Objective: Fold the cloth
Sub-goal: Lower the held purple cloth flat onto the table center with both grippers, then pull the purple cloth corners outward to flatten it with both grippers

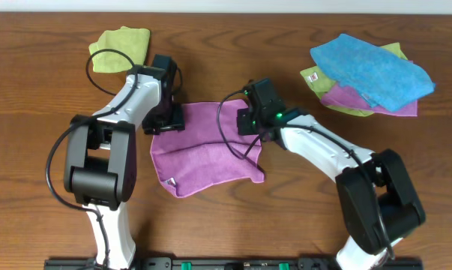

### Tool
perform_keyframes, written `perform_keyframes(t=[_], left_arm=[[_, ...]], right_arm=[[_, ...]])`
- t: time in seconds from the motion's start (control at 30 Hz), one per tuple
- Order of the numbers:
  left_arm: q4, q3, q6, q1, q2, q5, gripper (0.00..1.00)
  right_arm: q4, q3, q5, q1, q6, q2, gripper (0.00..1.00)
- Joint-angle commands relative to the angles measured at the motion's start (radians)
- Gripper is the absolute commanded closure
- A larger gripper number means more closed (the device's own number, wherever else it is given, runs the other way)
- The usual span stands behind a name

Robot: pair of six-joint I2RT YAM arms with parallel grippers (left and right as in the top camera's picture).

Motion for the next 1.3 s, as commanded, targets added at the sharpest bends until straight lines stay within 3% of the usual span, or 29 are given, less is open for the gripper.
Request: perform_keyframes(t=[0.0,0.5,0.9,1.27], left_arm=[[0.000,-0.003,-0.019,-0.006,0.034,0.027,0.39],[0.019,-0.003,-0.034,-0.007,0.039,0.025,0.38],[0.142,0.013,-0.038,-0.007,0.040,0.005,0.39],[0.239,0.100,-0.038,-0.003,0.044,-0.021,0.38]], right_arm=[[0.011,0.003,-0.021,-0.006,-0.028,0.019,0.98],[0.089,0.003,-0.045,0.016,-0.017,0.146,0.99],[0.106,0.003,0.116,-0.080,0.020,0.146,0.99],[0.099,0.003,0.099,-0.084,0.035,0.146,0.98]])
